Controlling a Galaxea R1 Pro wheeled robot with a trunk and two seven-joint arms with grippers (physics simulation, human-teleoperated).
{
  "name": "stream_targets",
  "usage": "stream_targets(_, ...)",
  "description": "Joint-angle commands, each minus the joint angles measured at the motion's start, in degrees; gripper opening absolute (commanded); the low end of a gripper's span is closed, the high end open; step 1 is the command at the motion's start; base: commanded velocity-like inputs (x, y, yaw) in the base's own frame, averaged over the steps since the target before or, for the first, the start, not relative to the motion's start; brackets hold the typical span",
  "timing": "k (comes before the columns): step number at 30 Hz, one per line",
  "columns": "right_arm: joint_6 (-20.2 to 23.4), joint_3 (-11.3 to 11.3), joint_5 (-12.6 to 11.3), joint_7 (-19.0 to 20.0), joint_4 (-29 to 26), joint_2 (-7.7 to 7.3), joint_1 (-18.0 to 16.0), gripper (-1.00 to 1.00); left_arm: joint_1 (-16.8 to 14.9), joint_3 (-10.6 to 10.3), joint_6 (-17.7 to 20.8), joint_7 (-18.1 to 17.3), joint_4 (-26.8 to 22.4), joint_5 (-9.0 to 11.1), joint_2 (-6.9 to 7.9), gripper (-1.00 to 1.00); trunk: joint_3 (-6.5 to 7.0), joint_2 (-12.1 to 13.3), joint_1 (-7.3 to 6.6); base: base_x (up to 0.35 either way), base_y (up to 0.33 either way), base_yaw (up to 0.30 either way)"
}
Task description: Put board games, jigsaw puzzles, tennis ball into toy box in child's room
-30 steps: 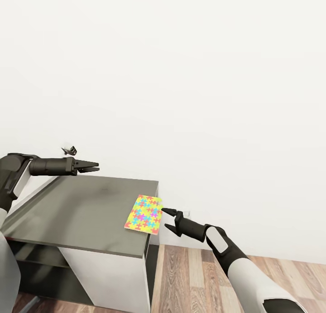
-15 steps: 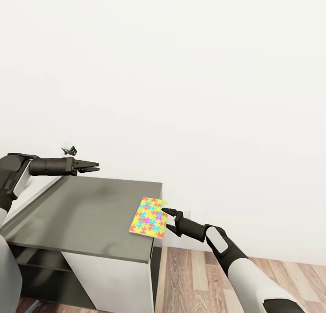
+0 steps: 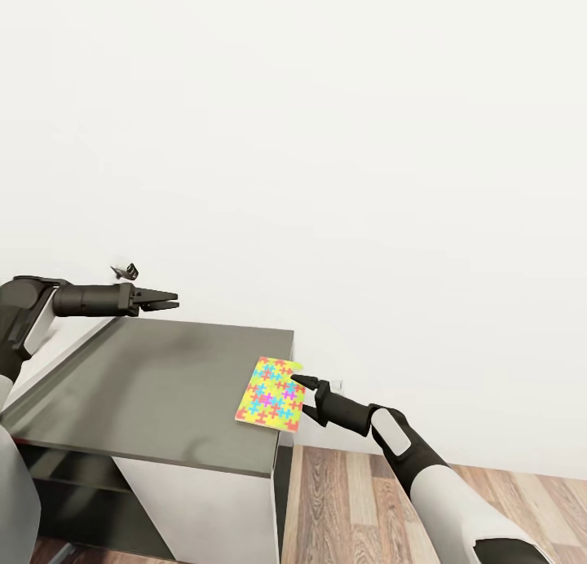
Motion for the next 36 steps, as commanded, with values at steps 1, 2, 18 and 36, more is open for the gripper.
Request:
stream_targets(1, 0.31, -0.05, -0.19, -0.02, 0.0, 0.01, -0.03, 1.0, -0.06, -0.17, 0.61, -0.24, 0.02, 0.07, 0.06, 1.0, -0.06, -0.03, 0.0, 0.001, 0.001, 0.0)
stream_targets(2, 0.31, -0.05, -0.19, -0.02, 0.01, 0.0, -0.03, 1.0, -0.06, -0.17, 0.61, -0.24, 0.02, 0.08, 0.06, 1.0, -0.06, -0.03, 0.0, 0.0, 0.0, 0.0)
stream_targets(18, 0.31, -0.14, -0.19, -0.02, 0.03, 0.01, -0.03, 1.0, -0.06, -0.19, 0.61, -0.24, 0.02, 0.01, 0.08, 1.0, -0.06, -0.03, 0.0, 0.0, 0.0, 0.0)
stream_targets(36, 0.31, -0.14, -0.19, -0.02, 0.02, 0.0, -0.03, -1.0, -0.06, -0.17, 0.61, -0.24, 0.03, 0.0, 0.06, 1.0, -0.06, -0.03, 0.0, 0.0, 0.0, 0.0)
